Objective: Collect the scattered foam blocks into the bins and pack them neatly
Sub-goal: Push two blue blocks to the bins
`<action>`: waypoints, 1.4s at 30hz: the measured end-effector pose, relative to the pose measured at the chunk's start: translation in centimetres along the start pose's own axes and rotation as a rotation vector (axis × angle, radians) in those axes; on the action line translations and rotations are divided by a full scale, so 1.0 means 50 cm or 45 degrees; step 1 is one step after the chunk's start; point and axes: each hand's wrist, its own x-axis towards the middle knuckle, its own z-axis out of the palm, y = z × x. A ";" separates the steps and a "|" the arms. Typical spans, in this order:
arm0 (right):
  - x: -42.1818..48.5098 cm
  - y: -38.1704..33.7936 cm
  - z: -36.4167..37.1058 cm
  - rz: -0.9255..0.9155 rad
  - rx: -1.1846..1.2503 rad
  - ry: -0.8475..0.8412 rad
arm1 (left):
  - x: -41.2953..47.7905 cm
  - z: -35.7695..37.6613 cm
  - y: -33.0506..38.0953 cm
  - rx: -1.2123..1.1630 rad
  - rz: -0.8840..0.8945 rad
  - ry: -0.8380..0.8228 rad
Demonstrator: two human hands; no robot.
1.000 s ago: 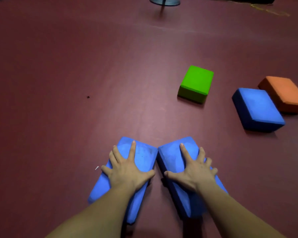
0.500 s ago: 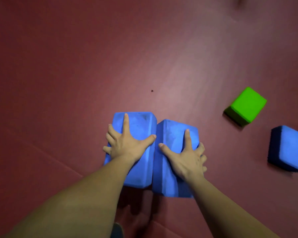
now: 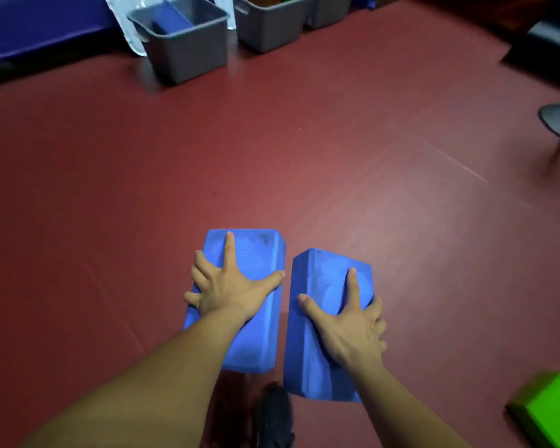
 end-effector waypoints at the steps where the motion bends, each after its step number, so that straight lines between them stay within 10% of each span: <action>1: 0.033 -0.047 0.011 -0.014 -0.015 -0.012 | 0.050 -0.022 0.010 -0.007 -0.010 0.024; 29: 0.757 -1.276 0.440 -0.162 -0.158 -0.138 | 1.373 -0.492 -0.006 -0.109 -0.244 0.112; 42: 1.270 -1.814 0.490 -0.162 -0.082 -0.154 | 2.051 -0.629 0.295 -0.180 -0.275 0.094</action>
